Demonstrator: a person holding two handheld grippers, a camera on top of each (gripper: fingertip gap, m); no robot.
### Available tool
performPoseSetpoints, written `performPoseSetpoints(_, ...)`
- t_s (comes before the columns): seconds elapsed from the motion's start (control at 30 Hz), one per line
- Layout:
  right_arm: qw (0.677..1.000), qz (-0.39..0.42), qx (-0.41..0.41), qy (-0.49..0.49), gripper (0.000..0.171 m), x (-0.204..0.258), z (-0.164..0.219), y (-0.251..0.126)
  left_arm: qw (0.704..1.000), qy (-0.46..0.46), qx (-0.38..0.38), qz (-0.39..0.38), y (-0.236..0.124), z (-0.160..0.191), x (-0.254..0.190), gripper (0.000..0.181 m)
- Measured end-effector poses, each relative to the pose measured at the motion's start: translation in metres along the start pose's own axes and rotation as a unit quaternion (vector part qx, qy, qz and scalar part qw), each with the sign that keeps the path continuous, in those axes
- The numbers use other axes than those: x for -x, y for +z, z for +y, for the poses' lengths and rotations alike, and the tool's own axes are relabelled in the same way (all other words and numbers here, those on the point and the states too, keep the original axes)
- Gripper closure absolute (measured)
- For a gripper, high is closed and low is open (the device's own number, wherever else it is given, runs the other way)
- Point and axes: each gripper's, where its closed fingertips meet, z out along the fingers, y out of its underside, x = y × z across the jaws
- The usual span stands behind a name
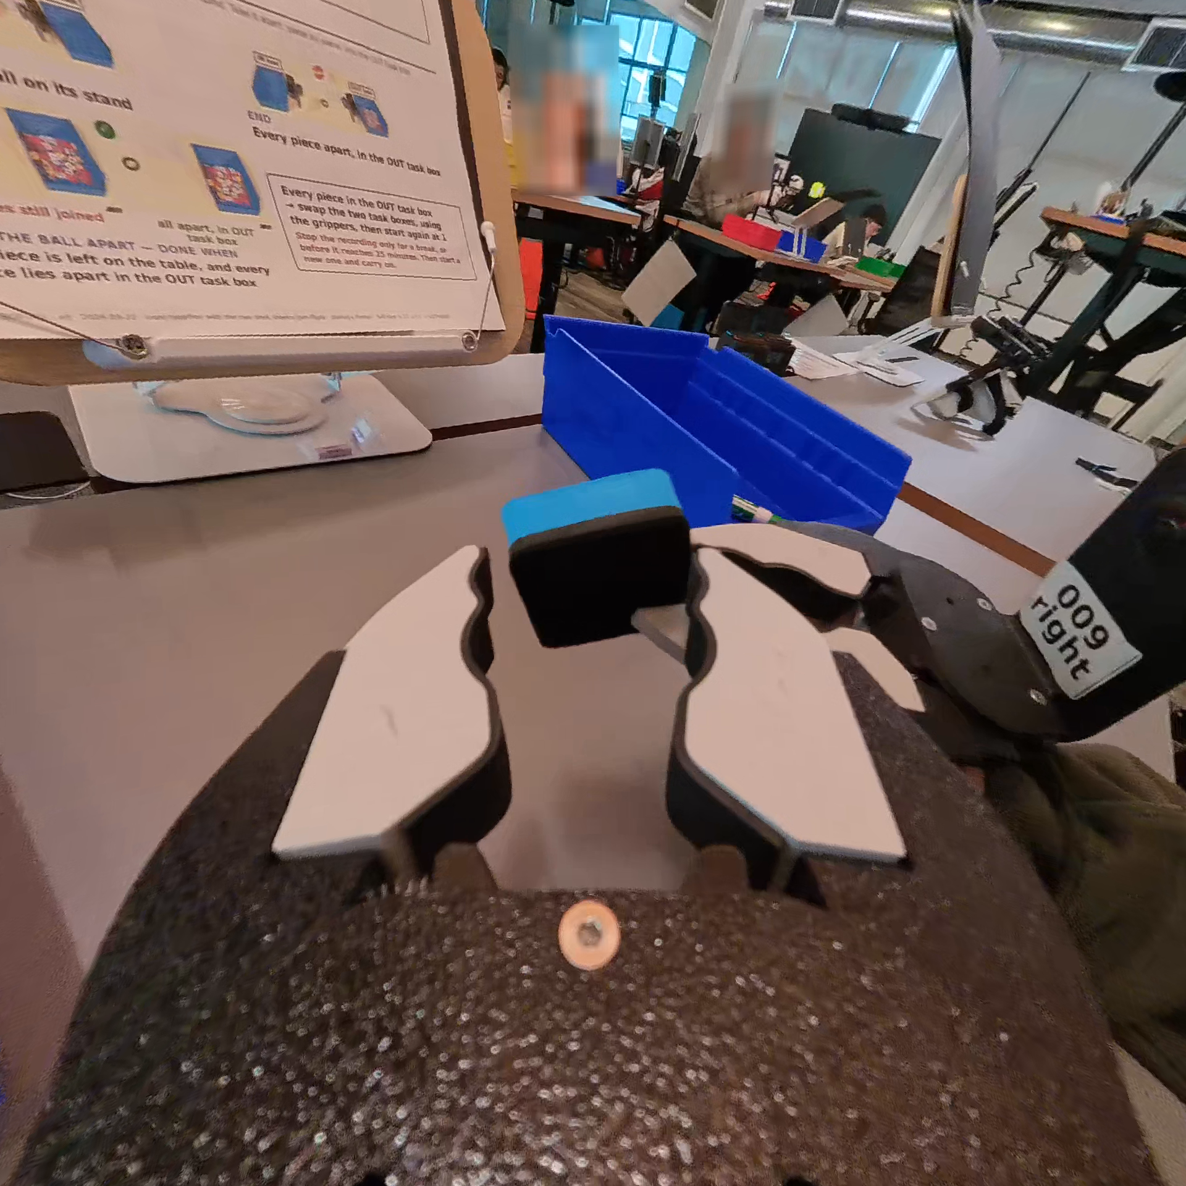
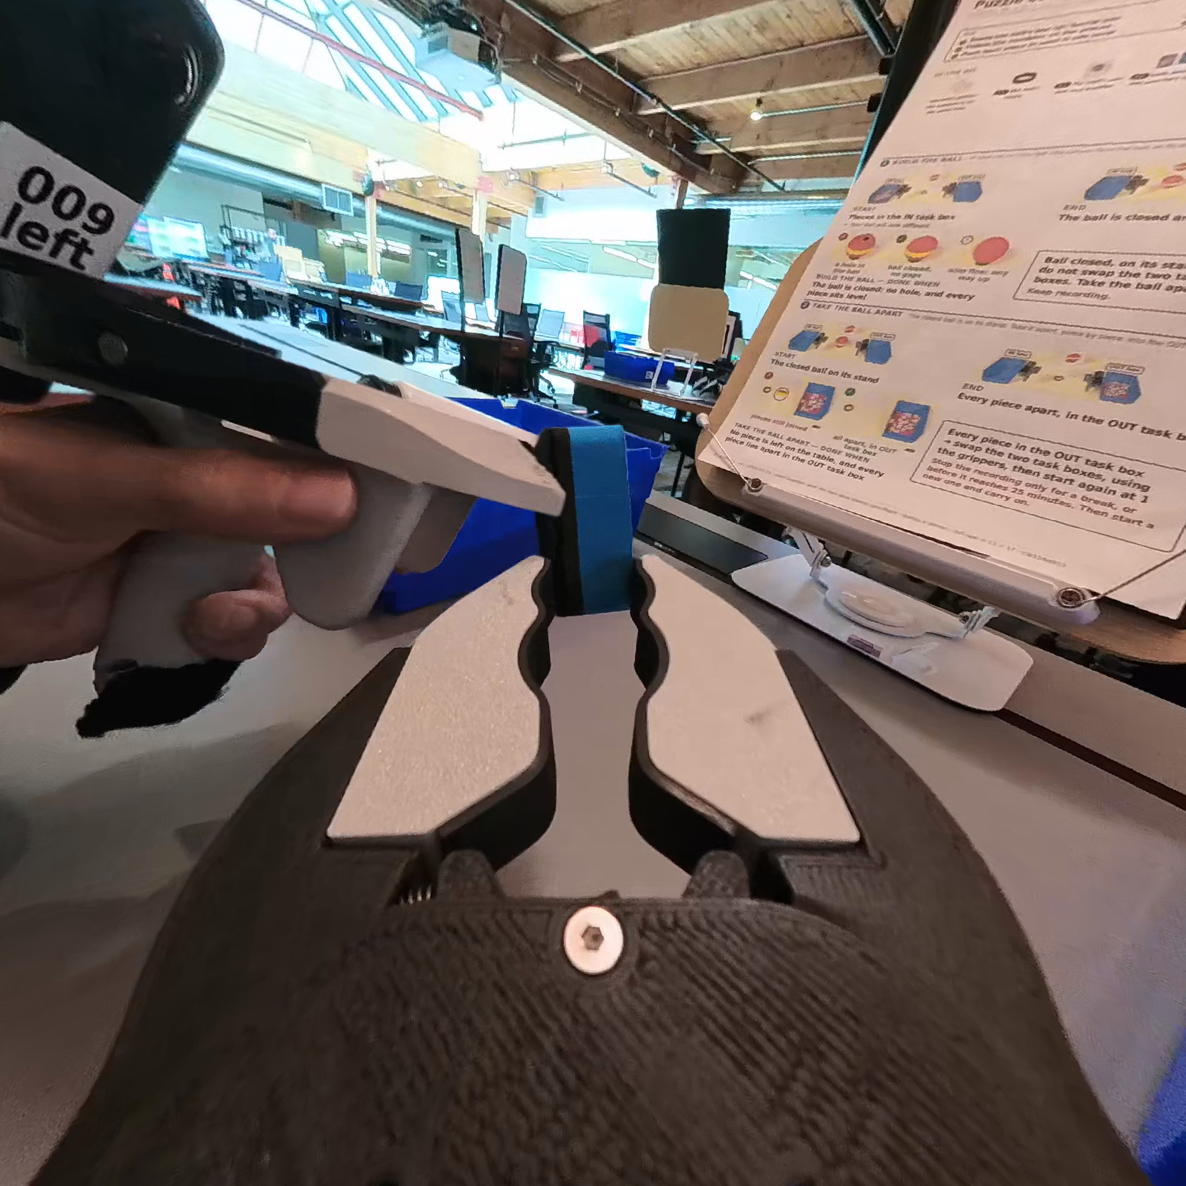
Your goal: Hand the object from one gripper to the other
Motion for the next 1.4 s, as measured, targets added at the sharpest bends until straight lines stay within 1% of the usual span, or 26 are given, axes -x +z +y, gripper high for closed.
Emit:
performPoseSetpoints(0.2,0.999,0.008,0.017,-0.037,0.149,0.002,0.003,0.001,1.0,-0.008,0.014,0.006,0.0,0.004,0.001,0.128)
performPoseSetpoints(0.33,0.993,0.036,0.03,-0.106,0.149,0.004,0.002,0.001,0.999,-0.028,0.015,0.009,0.001,0.005,0.0,0.12)
performPoseSetpoints(0.4,0.992,0.035,0.024,-0.12,0.149,0.006,0.0,0.001,1.0,-0.027,0.008,0.009,0.0,0.004,0.002,0.126)
performPoseSetpoints(0.43,0.992,0.028,0.018,-0.118,0.149,0.008,-0.001,0.001,0.999,-0.028,0.005,0.016,-0.001,0.002,0.002,0.127)
performPoseSetpoints(0.5,0.995,-0.005,0.004,-0.099,0.138,0.013,-0.002,0.001,0.999,-0.022,0.005,0.041,-0.002,0.0,0.002,0.127)
performPoseSetpoints(0.57,0.996,-0.06,-0.003,-0.06,0.126,0.022,-0.002,0.001,0.997,0.005,-0.001,0.079,-0.007,-0.005,0.002,0.128)
performPoseSetpoints(0.63,0.996,-0.089,0.021,0.013,0.114,0.022,0.005,0.003,0.99,0.055,-0.022,0.131,-0.014,-0.013,0.0,0.128)
performPoseSetpoints(0.67,0.991,-0.112,0.039,0.06,0.1,0.024,0.01,0.004,0.981,0.082,-0.037,0.17,-0.021,-0.016,-0.004,0.128)
performPoseSetpoints(0.7,0.983,-0.143,0.05,0.109,0.089,0.028,0.013,0.004,0.97,0.099,-0.052,0.214,-0.029,-0.018,-0.01,0.128)
performPoseSetpoints(0.73,0.97,-0.181,0.053,0.154,0.085,0.035,0.013,0.003,0.959,0.109,-0.064,0.255,-0.038,-0.019,-0.015,0.128)
performPoseSetpoints(0.77,0.955,-0.222,0.049,0.19,0.088,0.043,0.01,0.0,0.946,0.114,-0.069,0.294,-0.047,-0.018,-0.02,0.128)
performPoseSetpoints(0.83,0.93,-0.284,0.027,0.23,0.095,0.058,0.0,-0.007,0.927,0.12,-0.06,0.349,-0.06,-0.012,-0.026,0.128)
performPoseSetpoints(0.9,0.914,-0.324,0.013,0.243,0.098,0.072,-0.008,-0.012,0.917,0.136,-0.051,0.372,-0.065,-0.005,-0.029,0.128)
performPoseSetpoints(0.97,0.91,-0.346,0.014,0.229,0.102,0.083,-0.009,-0.014,0.914,0.144,-0.038,0.377,-0.065,0.002,-0.029,0.128)
performPoseSetpoints(1.03,0.924,-0.327,0.015,0.197,0.105,0.084,-0.005,-0.011,0.91,0.151,-0.016,0.385,-0.063,0.011,-0.032,0.128)
performPoseSetpoints(1.13,0.943,-0.299,0.019,0.148,0.115,0.078,0.001,-0.009,0.914,0.165,0.003,0.371,-0.058,0.017,-0.032,0.128)
performPoseSetpoints(1.23,0.943,-0.3,0.018,0.143,0.116,0.075,-0.003,-0.008,0.917,0.165,-0.006,0.363,-0.056,0.014,-0.033,0.128)
performPoseSetpoints(1.3,0.949,-0.282,0.006,0.144,0.116,0.068,-0.007,-0.007,0.925,0.15,-0.013,0.347,-0.053,0.008,-0.032,0.128)
performPoseSetpoints(1.33,0.956,-0.262,0.001,0.136,0.116,0.061,-0.009,-0.006,0.932,0.143,-0.018,0.331,-0.05,0.004,-0.03,0.127)
performPoseSetpoints(1.4,0.972,-0.202,-0.014,0.117,0.116,0.034,-0.018,-0.007,0.943,0.142,-0.03,0.301,-0.045,-0.002,-0.026,0.112)
